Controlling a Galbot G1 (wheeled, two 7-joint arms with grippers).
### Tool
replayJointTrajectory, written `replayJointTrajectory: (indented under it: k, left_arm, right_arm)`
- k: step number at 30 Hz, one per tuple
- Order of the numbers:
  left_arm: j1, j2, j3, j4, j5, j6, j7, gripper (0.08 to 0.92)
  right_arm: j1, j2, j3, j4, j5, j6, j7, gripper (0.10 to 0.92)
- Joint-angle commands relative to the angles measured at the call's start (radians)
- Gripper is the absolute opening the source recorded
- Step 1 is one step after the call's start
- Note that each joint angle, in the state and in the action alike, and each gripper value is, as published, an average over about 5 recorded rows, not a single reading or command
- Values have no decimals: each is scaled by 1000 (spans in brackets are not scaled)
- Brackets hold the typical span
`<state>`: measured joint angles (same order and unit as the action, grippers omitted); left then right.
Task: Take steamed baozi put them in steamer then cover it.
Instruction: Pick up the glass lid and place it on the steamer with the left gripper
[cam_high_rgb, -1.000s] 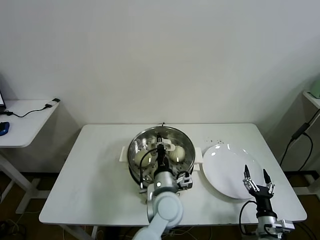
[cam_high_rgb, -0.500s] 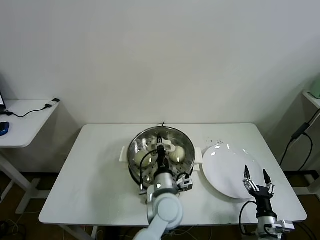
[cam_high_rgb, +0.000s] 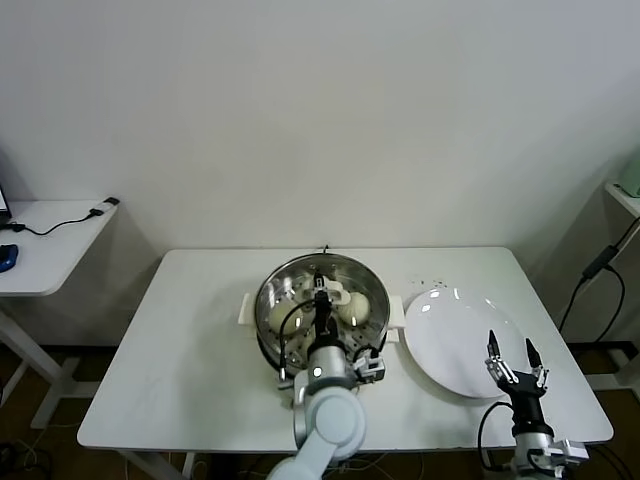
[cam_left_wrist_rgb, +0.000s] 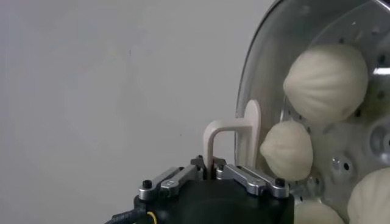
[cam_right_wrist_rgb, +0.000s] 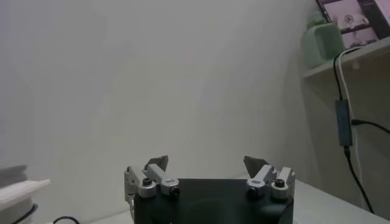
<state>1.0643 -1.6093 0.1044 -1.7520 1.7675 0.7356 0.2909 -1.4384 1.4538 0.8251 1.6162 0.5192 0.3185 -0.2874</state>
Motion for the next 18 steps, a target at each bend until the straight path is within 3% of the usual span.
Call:
replayJointTrajectory:
  k: [1,6,18]
  left_arm:
    - [1,-49,4,-3,7,38,23,150]
    - [8,-49,8,-11,9,30,22,192]
    - [56,-49,16,-118,1,22,37,553]
  right_arm:
    - [-1,1,0,0,0,2,0,823]
    - [-1,1,0,-1,1,3,0,823]
    - [1,1,-4,-3,0,3,0,823]
